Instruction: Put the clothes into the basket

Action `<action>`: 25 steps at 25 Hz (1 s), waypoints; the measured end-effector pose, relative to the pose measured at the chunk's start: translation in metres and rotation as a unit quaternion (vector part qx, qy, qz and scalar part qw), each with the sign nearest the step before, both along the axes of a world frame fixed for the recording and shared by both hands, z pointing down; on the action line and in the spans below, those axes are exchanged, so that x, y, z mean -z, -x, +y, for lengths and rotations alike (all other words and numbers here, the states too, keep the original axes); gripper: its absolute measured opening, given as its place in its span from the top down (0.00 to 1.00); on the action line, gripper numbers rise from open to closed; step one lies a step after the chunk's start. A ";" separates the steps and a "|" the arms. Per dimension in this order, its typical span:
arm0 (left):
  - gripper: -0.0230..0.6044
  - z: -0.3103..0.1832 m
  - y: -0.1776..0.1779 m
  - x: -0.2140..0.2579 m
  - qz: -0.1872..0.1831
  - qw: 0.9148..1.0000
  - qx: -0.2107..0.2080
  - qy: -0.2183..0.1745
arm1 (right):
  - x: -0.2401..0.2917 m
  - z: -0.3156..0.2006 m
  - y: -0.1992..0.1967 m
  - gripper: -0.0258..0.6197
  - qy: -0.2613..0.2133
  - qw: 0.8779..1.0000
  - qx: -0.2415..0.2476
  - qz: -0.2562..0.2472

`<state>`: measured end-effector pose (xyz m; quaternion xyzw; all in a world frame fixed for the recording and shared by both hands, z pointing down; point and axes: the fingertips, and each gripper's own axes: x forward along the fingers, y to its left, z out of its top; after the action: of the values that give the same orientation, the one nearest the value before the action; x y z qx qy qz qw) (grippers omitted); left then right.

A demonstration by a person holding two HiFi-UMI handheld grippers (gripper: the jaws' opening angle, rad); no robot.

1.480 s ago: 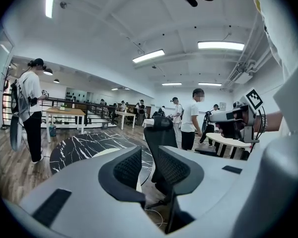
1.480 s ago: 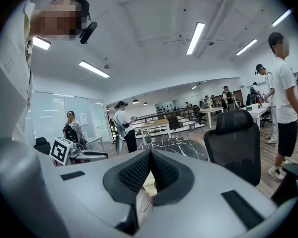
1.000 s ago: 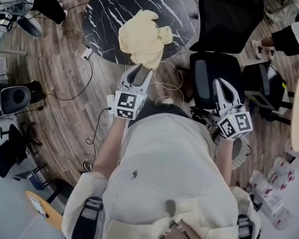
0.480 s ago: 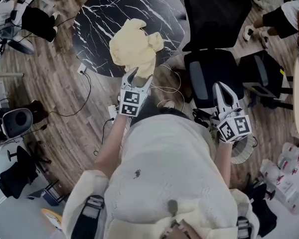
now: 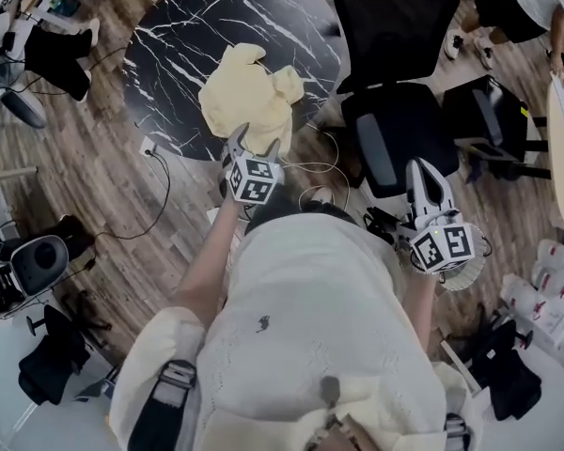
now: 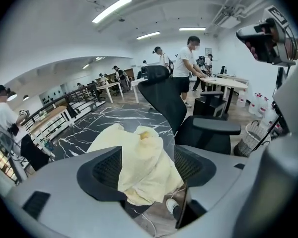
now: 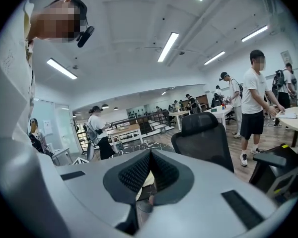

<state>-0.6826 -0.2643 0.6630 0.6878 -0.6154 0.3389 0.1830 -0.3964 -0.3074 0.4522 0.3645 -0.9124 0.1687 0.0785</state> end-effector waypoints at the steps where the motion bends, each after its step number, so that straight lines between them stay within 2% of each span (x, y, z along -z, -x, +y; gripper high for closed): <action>1: 0.42 -0.003 0.003 -0.006 -0.003 1.000 -0.006 0.007 | 0.000 0.000 0.002 0.95 0.001 1.000 -0.007 0.001; 5: 0.36 -0.014 0.014 -0.025 -0.023 0.999 -0.021 0.026 | -0.002 0.002 0.010 0.95 0.010 0.999 -0.031 0.004; 10: 0.30 -0.025 0.018 -0.051 -0.023 0.997 -0.039 0.055 | -0.003 0.004 0.018 0.95 0.012 0.998 -0.055 0.008; 13: 0.27 -0.028 0.022 -0.071 -0.050 0.995 -0.047 0.068 | -0.004 0.004 0.022 0.95 0.013 0.998 -0.067 0.013; 17: 0.25 -0.030 0.035 -0.092 -0.074 0.994 -0.036 0.074 | -0.006 0.004 0.025 0.95 0.013 0.997 -0.080 0.017; 21: 0.25 -0.032 0.047 -0.102 -0.070 0.993 -0.019 0.089 | -0.008 0.005 0.025 0.95 0.018 0.995 -0.095 0.023; 25: 0.25 -0.038 0.052 -0.114 -0.040 0.993 -0.001 0.115 | -0.009 0.004 0.024 0.95 0.022 0.994 -0.107 0.026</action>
<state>-0.7348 -0.3019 0.7768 0.6483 -0.5787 0.4350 0.2357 -0.4202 -0.3035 0.4608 0.4628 -0.8617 0.1866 0.0918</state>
